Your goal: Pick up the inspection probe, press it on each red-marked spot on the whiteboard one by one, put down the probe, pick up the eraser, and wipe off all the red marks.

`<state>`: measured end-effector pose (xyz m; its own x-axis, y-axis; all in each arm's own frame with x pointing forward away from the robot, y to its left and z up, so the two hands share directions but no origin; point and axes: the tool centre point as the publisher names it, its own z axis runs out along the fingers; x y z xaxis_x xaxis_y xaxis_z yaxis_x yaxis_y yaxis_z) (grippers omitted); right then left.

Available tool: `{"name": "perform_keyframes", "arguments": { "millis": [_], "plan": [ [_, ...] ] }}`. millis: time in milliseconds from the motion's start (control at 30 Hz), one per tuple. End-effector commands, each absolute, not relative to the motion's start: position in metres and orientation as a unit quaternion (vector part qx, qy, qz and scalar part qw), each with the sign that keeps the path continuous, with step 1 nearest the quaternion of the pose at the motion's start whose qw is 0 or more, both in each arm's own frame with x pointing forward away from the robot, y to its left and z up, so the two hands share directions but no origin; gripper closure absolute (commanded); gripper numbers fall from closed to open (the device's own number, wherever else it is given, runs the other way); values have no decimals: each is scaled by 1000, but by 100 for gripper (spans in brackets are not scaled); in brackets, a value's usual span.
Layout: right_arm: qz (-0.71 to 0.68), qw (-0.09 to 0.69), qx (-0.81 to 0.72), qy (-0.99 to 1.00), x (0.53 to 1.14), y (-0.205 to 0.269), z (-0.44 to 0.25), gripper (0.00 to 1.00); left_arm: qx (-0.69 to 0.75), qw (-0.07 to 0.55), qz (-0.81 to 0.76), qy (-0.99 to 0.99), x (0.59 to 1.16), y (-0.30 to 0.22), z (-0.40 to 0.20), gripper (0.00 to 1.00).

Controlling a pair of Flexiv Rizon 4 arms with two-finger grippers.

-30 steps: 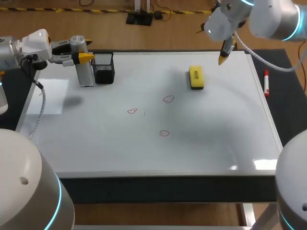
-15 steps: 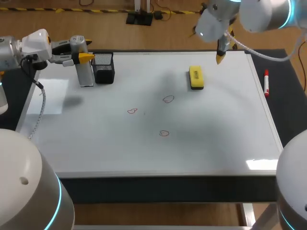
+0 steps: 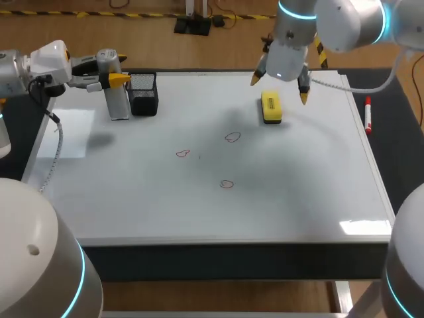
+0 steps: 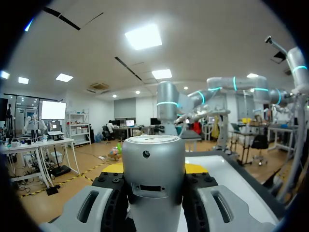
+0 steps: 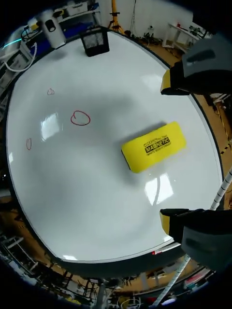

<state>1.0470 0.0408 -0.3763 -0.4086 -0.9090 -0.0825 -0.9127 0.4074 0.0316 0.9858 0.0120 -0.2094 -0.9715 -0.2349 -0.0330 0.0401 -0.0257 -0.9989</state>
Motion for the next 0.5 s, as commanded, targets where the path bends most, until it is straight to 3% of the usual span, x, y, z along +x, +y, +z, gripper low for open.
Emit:
{"name": "perform_keyframes", "arguments": {
  "millis": [33, 500],
  "plan": [
    [46, 40, -578, 813, 1036, 38, -380, 0, -70, 97, -713, 691, 985, 12, -208, 100],
    [17, 34, -680, 732, 1029, 48, -393, 0, -70, 97, -713, 691, 985, 12, -208, 100]
  ]
}}
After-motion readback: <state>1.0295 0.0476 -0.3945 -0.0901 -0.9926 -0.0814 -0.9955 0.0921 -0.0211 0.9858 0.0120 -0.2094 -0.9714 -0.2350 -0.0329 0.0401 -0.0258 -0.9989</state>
